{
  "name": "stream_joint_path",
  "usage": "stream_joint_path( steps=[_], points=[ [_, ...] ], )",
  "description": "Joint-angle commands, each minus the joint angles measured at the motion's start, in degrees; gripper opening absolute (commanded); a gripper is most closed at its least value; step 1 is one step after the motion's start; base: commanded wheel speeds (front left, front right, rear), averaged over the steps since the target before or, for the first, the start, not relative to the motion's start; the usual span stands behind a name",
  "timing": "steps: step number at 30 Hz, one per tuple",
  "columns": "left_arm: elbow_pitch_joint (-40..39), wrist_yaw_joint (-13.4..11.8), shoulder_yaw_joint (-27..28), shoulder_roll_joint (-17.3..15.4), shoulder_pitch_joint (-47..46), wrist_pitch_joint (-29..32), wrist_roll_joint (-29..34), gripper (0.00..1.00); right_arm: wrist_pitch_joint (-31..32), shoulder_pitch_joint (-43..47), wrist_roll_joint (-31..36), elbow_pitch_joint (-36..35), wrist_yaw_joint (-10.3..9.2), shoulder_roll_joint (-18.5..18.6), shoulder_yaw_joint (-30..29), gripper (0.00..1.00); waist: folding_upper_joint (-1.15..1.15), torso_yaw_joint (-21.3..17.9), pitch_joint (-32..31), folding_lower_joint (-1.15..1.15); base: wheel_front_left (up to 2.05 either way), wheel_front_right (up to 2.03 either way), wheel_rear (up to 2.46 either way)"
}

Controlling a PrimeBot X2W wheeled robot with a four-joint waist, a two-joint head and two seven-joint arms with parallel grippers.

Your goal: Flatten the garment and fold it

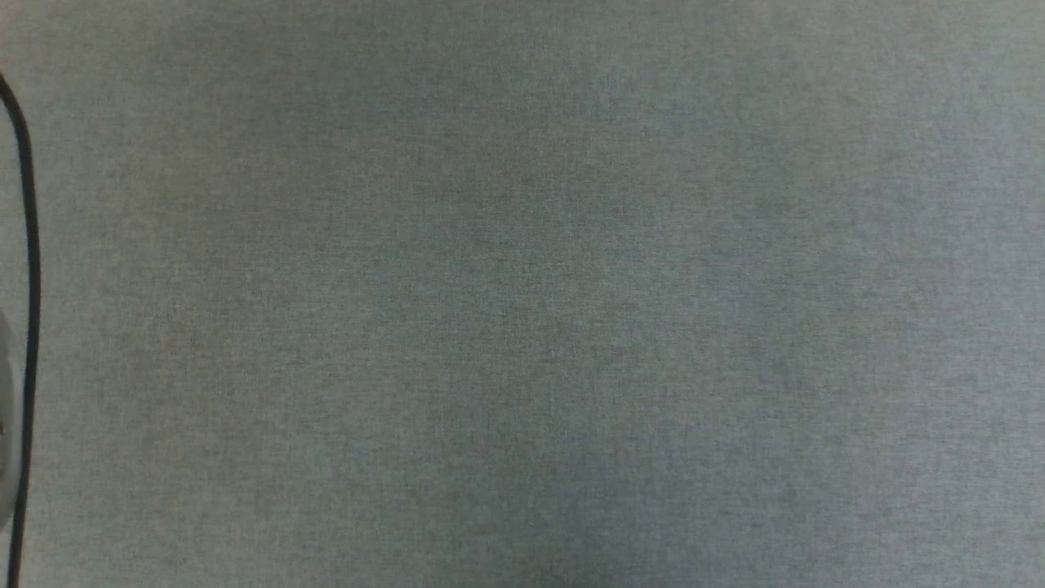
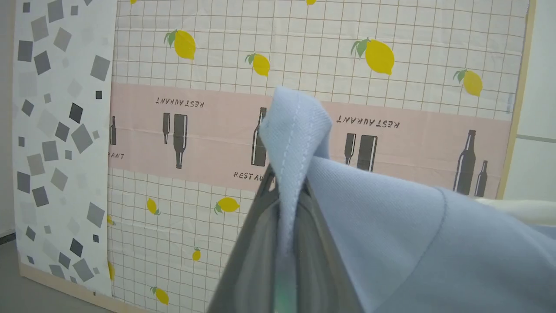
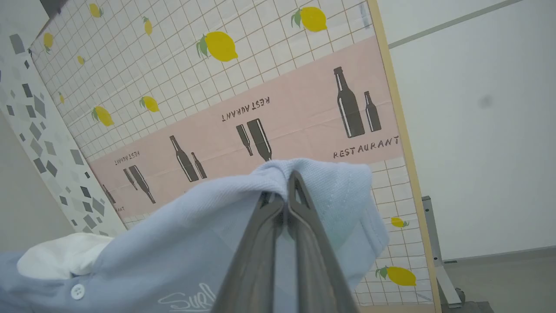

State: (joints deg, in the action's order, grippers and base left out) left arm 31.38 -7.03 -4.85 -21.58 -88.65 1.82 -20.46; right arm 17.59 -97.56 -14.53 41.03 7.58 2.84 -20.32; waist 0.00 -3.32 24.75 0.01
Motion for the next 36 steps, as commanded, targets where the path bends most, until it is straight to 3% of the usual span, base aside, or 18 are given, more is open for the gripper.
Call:
stream_joint_path(
  steps=[1, 5, 12, 18, 22, 23, 31, 36],
  points=[
    [1.1, 0.7, -0.3, 0.3, 0.7, -1.0, -0.4, 0.00, -0.4, -0.1, 0.3, 0.9, -0.09, 0.0, -0.6, 0.00, 0.00, 0.6, 0.6, -0.01, 0.00, 0.00, 0.00],
    [4.4, 2.5, -0.6, 1.6, 5.5, -3.4, -1.9, 0.00, 0.2, 3.5, -0.1, 1.3, -0.09, 0.0, -0.2, 0.00, 0.00, 1.4, 1.0, -0.01, 0.00, 0.00, 0.00],
    [9.6, 6.9, -0.2, 5.6, 17.3, -8.6, -6.3, 0.00, 3.2, 17.7, -8.0, -4.2, -0.09, 1.7, 1.5, 0.00, 0.00, 3.6, -1.1, -0.01, 0.00, 0.00, 0.00],
    [10.6, 10.6, -0.6, 7.7, 30.8, -12.6, -8.7, 0.00, 5.7, 37.7, -15.7, -13.3, -0.09, 3.2, 4.0, 0.00, 0.00, 4.3, -6.8, -0.01, 0.00, 0.00, 0.00],
    [8.9, 11.8, -0.3, 9.2, 42.0, -14.3, -10.7, 0.00, 6.9, 52.4, -19.0, -19.9, -0.09, 3.0, 6.2, 0.00, 0.00, 4.2, -11.2, -0.01, 0.00, 0.00, 0.00],
    [7.6, 12.0, -0.1, 9.9, 48.2, -14.6, -11.6, 0.00, 7.7, 59.8, -20.2, -23.2, -0.09, 2.9, 7.0, 0.00, 0.00, 4.1, -13.3, -0.01, 0.00, 0.00, 0.00],
    [-2.0, 10.9, 0.0, 12.5, 71.7, -12.8, -14.9, 0.00, 14.9, 87.5, -20.1, -36.2, -0.09, 4.4, 9.2, 0.00, 0.00, 4.0, -21.4, -0.01, 0.00, 0.00, 0.00],
    [-10.8, 6.3, 0.2, 11.0, 85.3, -7.2, -15.0, 0.00, 22.1, 100.8, -18.4, -43.1, -0.09, 4.8, 8.1, 0.00, 0.00, 3.5, -24.4, -0.01, 0.00, 0.00, 0.00]
  ],
)
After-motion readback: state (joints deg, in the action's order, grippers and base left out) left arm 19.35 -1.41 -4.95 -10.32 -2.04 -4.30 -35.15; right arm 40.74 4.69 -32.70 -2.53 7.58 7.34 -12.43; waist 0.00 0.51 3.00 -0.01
